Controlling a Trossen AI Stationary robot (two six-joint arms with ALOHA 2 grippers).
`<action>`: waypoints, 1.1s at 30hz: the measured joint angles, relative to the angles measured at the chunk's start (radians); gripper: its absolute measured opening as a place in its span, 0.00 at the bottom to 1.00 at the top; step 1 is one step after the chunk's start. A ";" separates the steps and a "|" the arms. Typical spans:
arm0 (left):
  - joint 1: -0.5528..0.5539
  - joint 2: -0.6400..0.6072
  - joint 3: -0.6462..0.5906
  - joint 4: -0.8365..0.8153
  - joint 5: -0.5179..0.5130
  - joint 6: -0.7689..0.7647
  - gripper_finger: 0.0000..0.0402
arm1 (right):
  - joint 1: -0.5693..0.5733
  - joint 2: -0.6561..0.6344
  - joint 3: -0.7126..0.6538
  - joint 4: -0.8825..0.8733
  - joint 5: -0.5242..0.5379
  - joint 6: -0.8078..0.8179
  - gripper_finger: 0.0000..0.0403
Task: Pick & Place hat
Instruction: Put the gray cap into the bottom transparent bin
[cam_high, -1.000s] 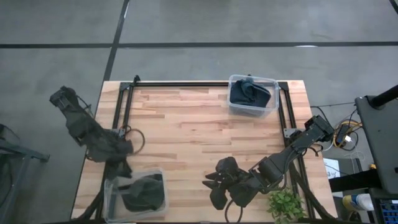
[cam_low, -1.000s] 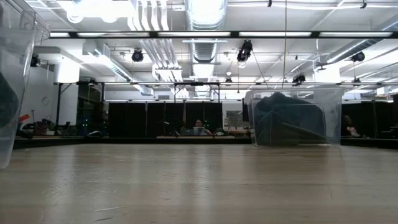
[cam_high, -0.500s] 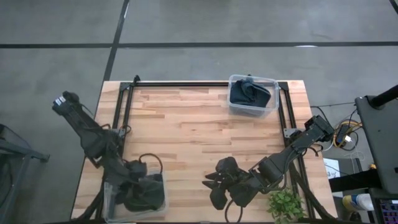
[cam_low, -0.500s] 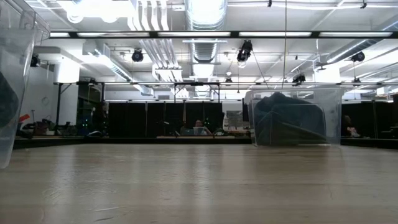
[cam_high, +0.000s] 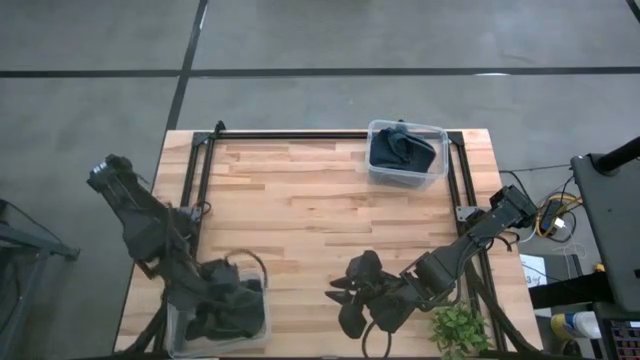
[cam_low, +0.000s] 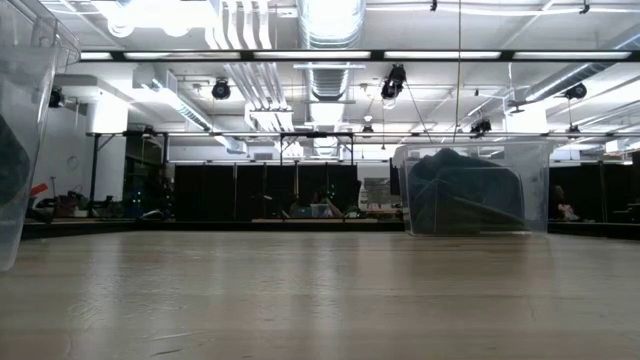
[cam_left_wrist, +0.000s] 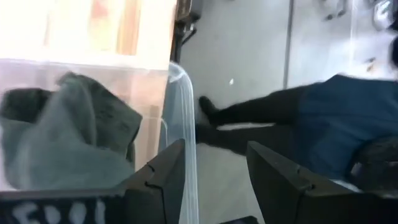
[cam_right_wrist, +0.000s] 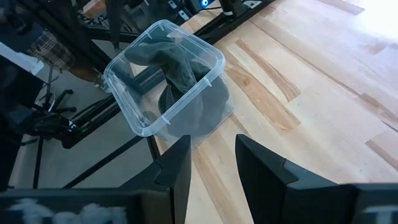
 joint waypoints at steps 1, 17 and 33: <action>-0.003 0.019 0.005 0.002 0.010 -0.001 0.40 | 0.000 0.000 0.000 0.000 0.000 -0.007 0.29; -0.039 0.143 -0.021 -0.299 0.006 -0.073 0.40 | 0.000 0.000 0.000 0.003 -0.010 -0.069 0.29; -0.035 0.142 -0.200 -0.157 -0.028 0.020 0.40 | 0.000 0.000 -0.001 0.006 -0.012 -0.043 0.29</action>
